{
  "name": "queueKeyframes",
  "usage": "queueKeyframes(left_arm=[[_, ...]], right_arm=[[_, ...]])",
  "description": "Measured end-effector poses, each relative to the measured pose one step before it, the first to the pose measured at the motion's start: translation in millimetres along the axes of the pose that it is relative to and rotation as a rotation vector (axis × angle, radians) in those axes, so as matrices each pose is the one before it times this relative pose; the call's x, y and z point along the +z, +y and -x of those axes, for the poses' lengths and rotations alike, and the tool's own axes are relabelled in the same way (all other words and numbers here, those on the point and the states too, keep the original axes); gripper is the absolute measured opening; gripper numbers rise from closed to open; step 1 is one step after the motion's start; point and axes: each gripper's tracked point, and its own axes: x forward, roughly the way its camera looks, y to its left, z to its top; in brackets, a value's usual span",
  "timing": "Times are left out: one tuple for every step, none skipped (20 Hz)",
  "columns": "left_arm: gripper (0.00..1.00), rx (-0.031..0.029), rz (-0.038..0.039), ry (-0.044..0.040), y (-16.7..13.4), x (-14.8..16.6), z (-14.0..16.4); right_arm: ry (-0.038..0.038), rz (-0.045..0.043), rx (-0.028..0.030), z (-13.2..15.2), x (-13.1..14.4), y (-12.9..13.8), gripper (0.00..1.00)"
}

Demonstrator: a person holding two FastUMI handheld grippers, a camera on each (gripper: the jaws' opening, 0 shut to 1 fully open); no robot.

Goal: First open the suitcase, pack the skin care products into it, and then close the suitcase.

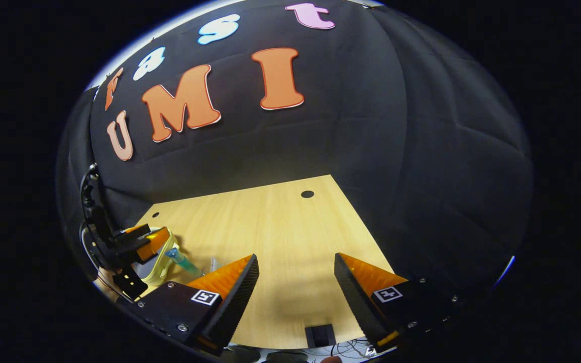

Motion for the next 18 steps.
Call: queueKeyframes(left_arm=[[0.99,-0.00193,0.00188,0.01603,-5.62,-12.76,-4.77],[0.99,0.00633,-0.00227,0.01605,-3.28,-11.41,-6.78],[0.99,0.00634,-0.0095,0.02878,1.8,-13.76,-6.4],[0.99,-0.00176,-0.00514,0.0296,-1.47,-14.6,-4.35],[1.0,0.00683,-0.00005,0.01407,-0.04,-9.53,-6.8],[0.96,0.00537,-0.00166,0.01701,-0.21,-8.1,-5.74],[0.94,0.00034,-0.00061,0.01607,-0.31,-9.22,-5.44],[0.93,-0.0327,0.01049,0.0179,-6.22,-6.95,-1.82],[0.87,0.00144,0.02926,-0.00248,-3.97,-2.8,-12.05],[0.52,-0.00042,0.01388,0.01273,-0.94,3.47,4.95],[0.51,-0.02579,0.00907,0.03447,-0.8,-5.46,4.12],[0.49,-0.02813,0.03205,0.02298,-3.38,-0.84,5.46],[0.49,-0.02919,0.03323,0.01857,-4.29,1.88,7.7],[0.49,-0.01503,0.02893,0.01626,-0.84,0.93,9.09],[0.49,-0.00826,0.01333,0.00427,4.91,1.58,15.79],[0.49,-0.00125,-0.0015,0.00252,4.77,5.17,14.29],[0.49,0.00047,-0.01117,0.00286,5.39,3.54,10.25],[0.49,0.01138,-0.01282,-0.0073,7.64,6.09,16.22]], right_arm=[[0.00461,-0.00003,-0.00651,0.84,-1.04,-3.96,0.95],[0.00867,0.00109,-0.00654,-0.42,-1.13,-3.02,0.95],[0.00927,0.00074,-0.00245,-0.85,-3.08,-0.93,0.95],[0.00807,-0.00025,0.0012,-0.71,-1.15,0.22,0.95],[0.00754,-0.00057,0.00357,-0.46,-1.32,1.79,0.95],[0.00751,-0.00181,0.0034,-1.12,-0.8,2.25,0.95],[0.00798,-0.00152,0.0079,-1.18,-2.56,3.79,0.95],[0.00709,0.00084,0.00658,-0.98,-1.68,3.94,0.95],[0.00711,0.0054,0.00782,-2.64,-2.59,5.34,0.95],[0.00572,0.00768,0.00685,-2.28,-2.01,5.52,0.95],[0.00082,0.00886,0.00989,-2.28,-1.93,6.55,0.95],[-0.00273,0.00694,0.01042,-1.45,-0.54,6.77,0.95],[-0.00506,0.01139,0.01384,-2.39,0.0,8.4,0.95],[-0.00451,0.01171,0.01405,-2.39,-1.72,8.19,0.95],[-0.00494,0.01796,0.01742,-3.92,-0.55,10.27,0.95],[-0.00033,0.02948,0.01579,-4.63,-3.25,10.28,0.95],[0.00103,0.03205,0.01898,-6.36,-2.22,11.4,0.95],[0.00623,0.02796,0.02699,-7.12,-2.23,13.26,0.95]])
